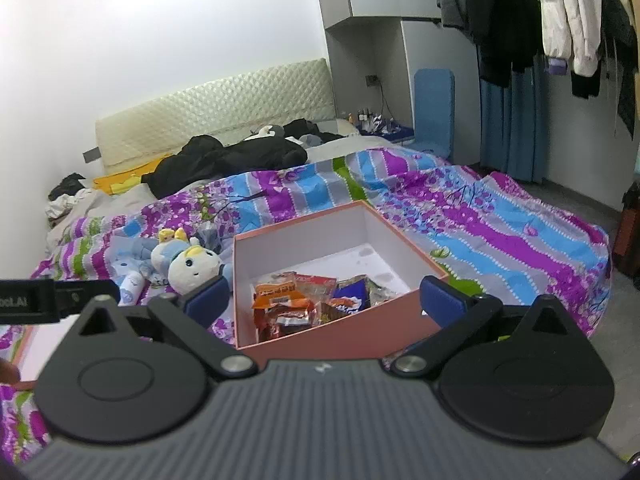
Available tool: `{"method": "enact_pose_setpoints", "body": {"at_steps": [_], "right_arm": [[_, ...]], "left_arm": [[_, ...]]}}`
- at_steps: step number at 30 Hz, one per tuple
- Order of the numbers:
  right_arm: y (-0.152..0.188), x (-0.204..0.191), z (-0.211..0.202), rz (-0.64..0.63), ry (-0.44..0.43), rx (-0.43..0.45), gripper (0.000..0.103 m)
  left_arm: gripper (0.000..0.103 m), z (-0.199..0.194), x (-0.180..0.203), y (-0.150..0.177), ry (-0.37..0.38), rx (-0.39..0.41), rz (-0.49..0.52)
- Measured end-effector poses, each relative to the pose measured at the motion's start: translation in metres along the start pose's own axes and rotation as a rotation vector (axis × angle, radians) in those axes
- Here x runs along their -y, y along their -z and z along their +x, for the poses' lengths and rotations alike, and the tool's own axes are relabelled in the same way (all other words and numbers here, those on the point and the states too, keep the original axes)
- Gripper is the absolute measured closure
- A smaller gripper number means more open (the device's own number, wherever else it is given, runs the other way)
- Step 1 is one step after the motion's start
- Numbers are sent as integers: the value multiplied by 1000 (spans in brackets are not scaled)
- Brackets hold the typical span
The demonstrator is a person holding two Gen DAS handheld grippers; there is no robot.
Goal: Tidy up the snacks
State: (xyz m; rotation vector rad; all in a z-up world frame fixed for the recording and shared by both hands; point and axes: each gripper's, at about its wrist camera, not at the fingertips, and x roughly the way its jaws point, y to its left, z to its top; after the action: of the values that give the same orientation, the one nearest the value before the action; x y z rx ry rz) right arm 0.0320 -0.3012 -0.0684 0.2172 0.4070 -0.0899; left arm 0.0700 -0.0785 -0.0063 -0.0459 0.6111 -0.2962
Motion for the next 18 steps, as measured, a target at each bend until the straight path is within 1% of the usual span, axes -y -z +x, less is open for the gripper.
{"method": "enact_pose_setpoints", "body": {"at_steps": [9,14,18], "right_arm": [[3,4,7,-3,-22,-18,0],[3,7,9,-8,-38,-26,0],[3,4,9,-33,-46,-22,0]], "left_arm": [[0,5,4,4,-30,-21,-25],[0,3,9,9,-55,-27,-18],[0,0,10,12,-56,-22,-9]]}}
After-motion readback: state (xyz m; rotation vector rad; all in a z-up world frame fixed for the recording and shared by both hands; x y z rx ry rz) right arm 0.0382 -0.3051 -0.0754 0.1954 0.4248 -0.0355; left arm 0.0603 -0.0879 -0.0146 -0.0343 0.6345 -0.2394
